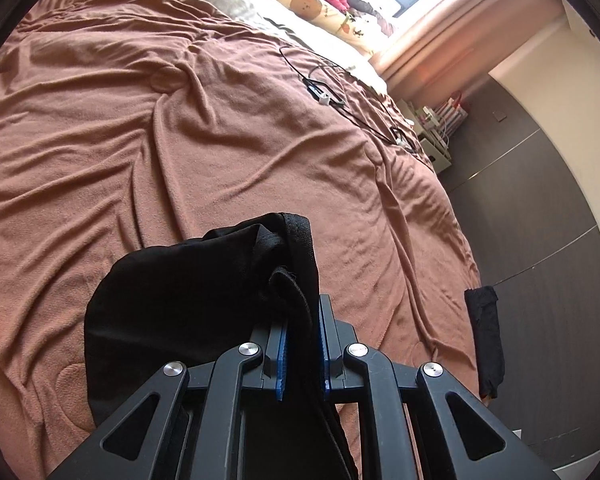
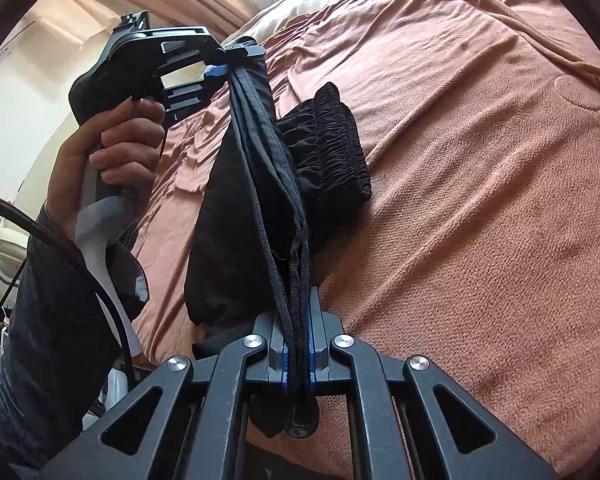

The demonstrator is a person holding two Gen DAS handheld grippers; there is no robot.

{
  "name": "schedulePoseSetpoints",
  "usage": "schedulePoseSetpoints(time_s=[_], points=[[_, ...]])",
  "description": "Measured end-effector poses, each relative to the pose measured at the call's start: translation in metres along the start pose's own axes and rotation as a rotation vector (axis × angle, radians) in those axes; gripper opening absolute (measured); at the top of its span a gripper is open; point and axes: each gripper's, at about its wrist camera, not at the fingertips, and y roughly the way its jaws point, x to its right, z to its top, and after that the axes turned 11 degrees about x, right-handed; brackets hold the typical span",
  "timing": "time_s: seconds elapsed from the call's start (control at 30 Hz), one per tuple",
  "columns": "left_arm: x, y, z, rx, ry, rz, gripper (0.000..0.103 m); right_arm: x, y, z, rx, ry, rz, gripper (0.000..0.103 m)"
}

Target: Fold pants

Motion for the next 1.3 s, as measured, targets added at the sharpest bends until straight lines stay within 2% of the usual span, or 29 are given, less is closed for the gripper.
schedulePoseSetpoints(time_s=[0.07, 0.2, 0.27, 0.57, 0.67, 0.77, 0.83, 0.87, 1.1, 1.3], points=[[0.003, 0.005, -0.003, -0.016, 0.004, -0.001, 0.016, -0.001, -0.003, -0.002, 0.000, 0.000, 0.000, 0.003], [0.002, 0.002, -0.011, -0.035, 0.007, -0.033, 0.043, -0.002, -0.003, -0.006, -0.007, 0.004, -0.012, 0.003], [-0.004, -0.009, -0.016, -0.024, 0.008, -0.022, 0.049, -0.002, -0.003, -0.008, -0.012, 0.009, -0.028, 0.003], [-0.055, -0.065, -0.044, -0.016, -0.037, 0.040, 0.050, 0.000, -0.008, -0.005, -0.037, 0.052, -0.062, 0.005], [-0.070, -0.081, -0.056, -0.008, -0.057, 0.056, 0.050, 0.000, -0.007, -0.001, -0.051, 0.054, -0.099, 0.012], [-0.083, -0.092, -0.070, -0.012, -0.086, 0.064, 0.050, 0.000, -0.010, 0.004, -0.031, 0.054, -0.123, 0.026], [-0.090, -0.097, -0.081, -0.015, -0.106, 0.065, 0.050, -0.001, -0.012, 0.010, -0.011, 0.051, -0.134, 0.049], [-0.094, -0.099, -0.086, -0.017, -0.117, 0.065, 0.050, -0.002, -0.011, 0.013, -0.002, 0.046, -0.142, 0.052], [-0.107, -0.102, -0.122, -0.043, -0.187, 0.051, 0.050, -0.009, 0.008, 0.036, 0.007, -0.014, -0.154, 0.053], [-0.116, -0.099, -0.137, -0.051, -0.244, 0.018, 0.050, -0.005, 0.035, 0.051, -0.022, -0.046, -0.156, 0.053]])
